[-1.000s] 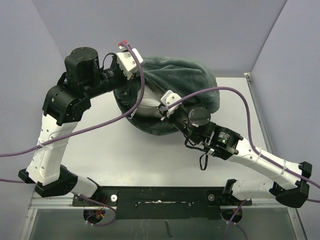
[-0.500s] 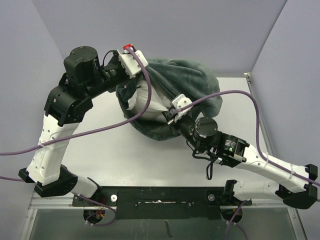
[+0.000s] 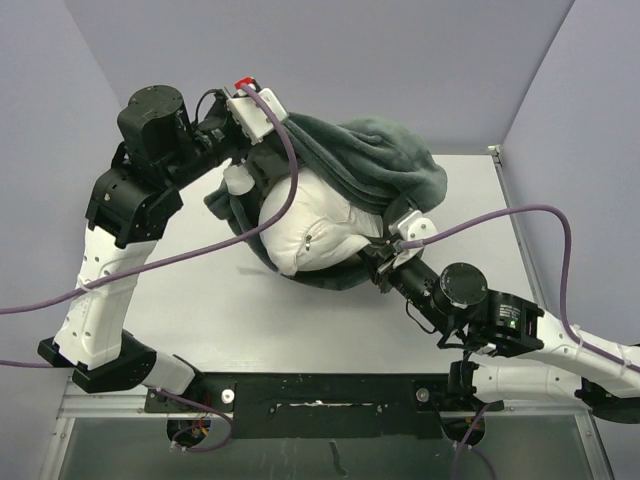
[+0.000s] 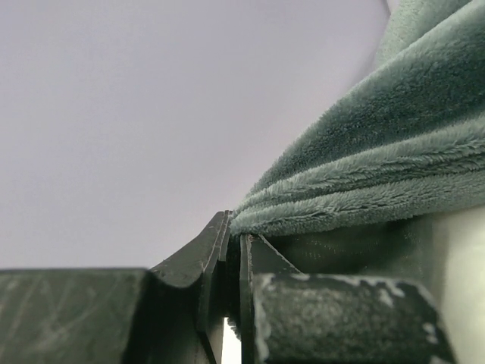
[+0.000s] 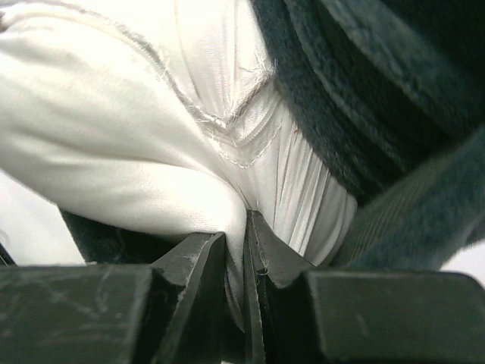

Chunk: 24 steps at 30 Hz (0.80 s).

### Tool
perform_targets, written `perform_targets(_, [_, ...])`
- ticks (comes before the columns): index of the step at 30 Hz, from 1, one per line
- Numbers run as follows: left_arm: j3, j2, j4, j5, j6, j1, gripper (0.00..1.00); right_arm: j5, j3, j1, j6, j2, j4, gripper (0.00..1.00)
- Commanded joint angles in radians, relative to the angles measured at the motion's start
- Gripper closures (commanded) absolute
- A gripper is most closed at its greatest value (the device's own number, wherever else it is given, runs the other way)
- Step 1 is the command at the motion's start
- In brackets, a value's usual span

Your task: Remove the pillowcase from the pillow

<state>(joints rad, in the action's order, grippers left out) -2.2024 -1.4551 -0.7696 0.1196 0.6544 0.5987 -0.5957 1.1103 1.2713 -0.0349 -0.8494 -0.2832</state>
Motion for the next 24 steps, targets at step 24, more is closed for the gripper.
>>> perform_targets(24, [0.172,-0.004,0.134,0.370,-0.666,-0.094,1.00,0.190,0.381,0.410,0.062,-0.507,0.064,1.00])
